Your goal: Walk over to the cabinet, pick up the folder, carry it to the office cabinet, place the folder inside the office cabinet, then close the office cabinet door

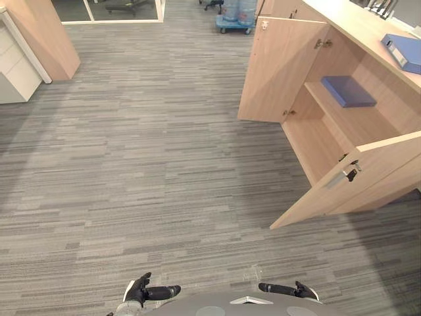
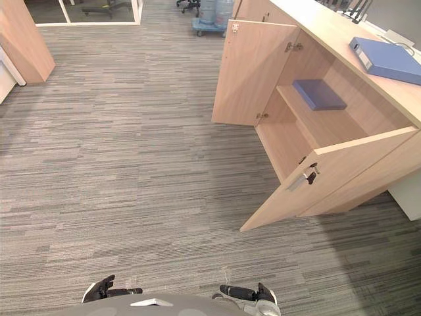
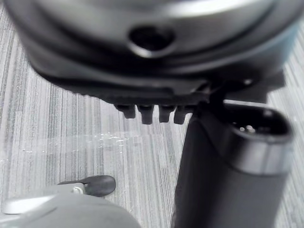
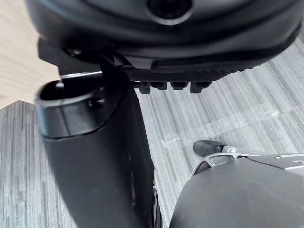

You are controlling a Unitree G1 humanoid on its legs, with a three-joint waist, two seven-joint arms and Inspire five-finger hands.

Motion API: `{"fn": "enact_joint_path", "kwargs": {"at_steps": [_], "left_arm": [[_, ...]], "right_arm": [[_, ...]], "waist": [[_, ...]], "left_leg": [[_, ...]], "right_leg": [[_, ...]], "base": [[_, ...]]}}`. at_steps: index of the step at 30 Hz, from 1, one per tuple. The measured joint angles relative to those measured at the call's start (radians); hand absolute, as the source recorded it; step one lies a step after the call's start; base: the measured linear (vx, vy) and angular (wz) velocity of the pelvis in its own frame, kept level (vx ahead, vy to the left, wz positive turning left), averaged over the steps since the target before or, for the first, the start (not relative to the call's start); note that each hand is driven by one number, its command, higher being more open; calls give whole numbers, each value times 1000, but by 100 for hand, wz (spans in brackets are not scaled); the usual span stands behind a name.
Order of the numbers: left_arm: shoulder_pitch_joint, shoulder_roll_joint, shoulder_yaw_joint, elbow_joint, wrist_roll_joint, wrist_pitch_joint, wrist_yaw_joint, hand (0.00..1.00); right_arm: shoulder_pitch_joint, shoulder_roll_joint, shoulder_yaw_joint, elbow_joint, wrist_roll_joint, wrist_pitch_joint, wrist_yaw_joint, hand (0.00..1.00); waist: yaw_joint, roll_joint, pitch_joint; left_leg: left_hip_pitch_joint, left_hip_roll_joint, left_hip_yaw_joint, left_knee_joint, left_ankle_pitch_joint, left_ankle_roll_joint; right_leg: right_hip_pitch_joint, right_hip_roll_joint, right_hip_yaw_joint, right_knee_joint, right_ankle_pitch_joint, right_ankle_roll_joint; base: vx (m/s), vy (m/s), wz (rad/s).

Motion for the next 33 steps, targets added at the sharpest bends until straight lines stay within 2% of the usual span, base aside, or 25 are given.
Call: {"fn": "enact_joint_path", "kwargs": {"at_steps": [3, 8, 9, 10, 11, 13, 14, 15, 17, 18, 20, 21, 22, 23, 24, 25, 26, 27, 28, 29, 30, 31, 32, 33], "left_arm": [[1, 2, 13, 0, -7, 0, 1, 100], [4, -1, 24, 0, -6, 1, 3, 100], [3, 0, 24, 0, -2, 1, 3, 100], [2, 0, 24, -1, -1, 2, 3, 100], [2, -11, 31, -10, -1, 2, 5, 100], [-2, -18, 46, -20, -2, 1, 8, 100], [-11, -24, 74, -42, -9, -2, 8, 100], [-22, -27, 79, -47, -33, -2, 10, 100], [-29, -30, 92, -50, -55, -5, 11, 100], [-28, -41, 98, -51, -90, -18, 14, 100], [-29, -40, 111, -50, -114, -21, 19, 100], [-29, -40, 114, -50, -120, -21, 25, 100], [-29, -41, 114, -50, -121, -20, 34, 100], [-29, -41, 114, -50, -121, -20, 41, 100], [-31, -43, 114, -50, -120, -19, 47, 100], [-35, -40, 115, -50, -119, -20, 51, 100], [-44, -41, 115, -48, -119, -19, 57, 100], [-54, -41, 123, -48, -118, -17, 64, 100], [-56, -47, 143, -48, -118, -14, 63, 100], [-56, -40, 149, -47, -115, -12, 63, 100], [-54, -37, 151, -44, -114, -7, 60, 100], [-48, -35, 153, -43, -114, -3, 60, 100], [-41, -39, 153, -42, -111, 1, 61, 100], [-25, -53, 152, -44, -110, 3, 61, 100]], "right_arm": [[-1, 4, 1, 0, -1, 1, 0, 100], [-1, 4, 4, -1, -2, 0, 0, 100], [-1, 4, 4, 0, -2, 0, 0, 100], [-1, 4, 4, 0, -2, 1, 0, 100], [-2, -10, 12, 0, -7, 1, 4, 100], [-7, -18, 26, 0, -36, 3, 4, 100], [-16, -21, 34, 0, -45, 10, 0, 100], [-22, -26, 47, 0, -69, 17, -4, 100], [-37, -40, 84, 0, -103, 22, -5, 100], [-53, -53, 124, -1, -127, 22, -3, 100], [-62, -60, 161, -3, -151, 21, -1, 100], [-67, -62, 169, -4, -158, 22, -1, 100], [-70, -64, 169, -3, -158, 25, -1, 100], [-71, -65, 169, -3, -158, 27, -1, 100], [-71, -63, 170, 1, -158, 36, -2, 100], [-86, -69, 168, 13, -161, 43, 1, 100], [-97, -72, 167, 24, -160, 43, 11, 100], [-101, -67, 160, 27, -160, 44, 15, 100], [-113, -52, 155, 30, -159, 44, 16, 100], [-117, -37, 152, 32, -159, 43, 15, 100], [-116, -18, 128, 32, -159, 41, 15, 100], [-109, -7, 114, 32, -159, 41, 17, 100], [-109, 10, 98, 31, -158, 41, 20, 100], [-105, 16, 74, 31, -157, 41, 25, 100]], "waist": [[6, -8, 6], [8, -3, 3], [7, -5, 3], [6, -5, 4], [12, 15, 16], [24, 24, 26], [27, 22, 41], [36, 14, 51], [52, 27, 55], [54, 35, 56], [53, 37, 57], [54, 38, 57], [50, 41, 57], [48, 42, 58], [48, 39, 58], [50, 49, 57], [46, 44, 55], [57, 49, 57], [69, 34, 42], [70, 38, 33], [71, 22, 7], [76, 14, 2], [82, 14, -8], [81, 37, -24]], "left_leg": [[-3, 1, 4, 10, -2, -3], [-20, 8, 11, 12, -8, -9], [-45, 8, 11, 50, -27, -8], [-69, 9, 10, 98, -50, -10], [-140, 29, 10, 271, -134, -20], [-189, 44, 20, 413, -168, -55], [-279, 58, 48, 619, -155, -77], [-325, 70, 69, 714, -166, -83], [-363, 105, 98, 742, -219, -36], [-388, 139, 96, 677, -224, -39], [-405, 169, 80, 573, -210, -54], [-411, 193, 62, 474, -181, -67], [-407, 223, 55, 376, -145, -86], [-406, 239, 62, 345, -111, -105], [-400, 243, 118, 350, -15, -133], [-415, 231, 161, 415, 0, -124], [-435, 234, 163, 468, -34, -106], [-444, 231, 176, 528, -95, -100], [-436, 225, 190, 557, -131, -93], [-436, 214, 196, 564, -146, -93], [-422, 190, 212, 554, -149, -69], [-399, 171, 226, 538, -148, -58], [-356, 140, 243, 507, -142, -49], [-322, 117, 249, 503, -138, -43]], "right_leg": [[-1, 0, 8, 0, 0, 0], [-16, 6, 13, -5, -7, -8], [-20, 6, 10, 1, -13, -11], [-21, 4, 8, 1, -18, -16], [-18, 12, 11, 21, -35, -22], [-15, 17, 19, 38, -54, -29], [2, 7, 21, 58, -70, -33], [8, -4, 26, 74, -85, -35], [16, -16, 49, 92, -100, -26], [15, -33, 68, 95, -108, -14], [16, -55, 94, 96, -116, -1], [20, -80, 113, 99, -127, 16], [23, -105, 135, 104, -142, 38], [30, -120, 143, 104, -149, 49], [42, -152, 172, 95, -163, 69], [58, -174, 189, 104, -176, 82], [54, -172, 193, 142, -176, 81], [42, -170, 205, 207, -172, 71], [34, -176, 209, 202, -126, 71], [32, -179, 215, 192, -100, 66], [32, -202, 222, 180, -59, 58], [31, -223, 231, 184, -42, 55], [21, -258, 253, 208, 0, 35], [-4, -286, 257, 268, 61, -2]], "base": [[-97, -29, -6], [-97, -32, -4], [-37, -23, 7], [-19, -8, 6], [0, 0, 0], [-13, 14, 2], [-27, 40, 3], [-18, 84, -6], [42, 122, -32], [78, 170, -47], [162, 264, -46], [262, 361, -50], [306, 419, -42], [385, 533, -31], [424, 503, -23], [376, 369, -11], [402, 265, -14], [391, 211, -31], [373, 220, -40], [355, 257, -37], [296, 228, -20], [381, 253, -35], [352, 212, -50], [323, 207, -52]]}}
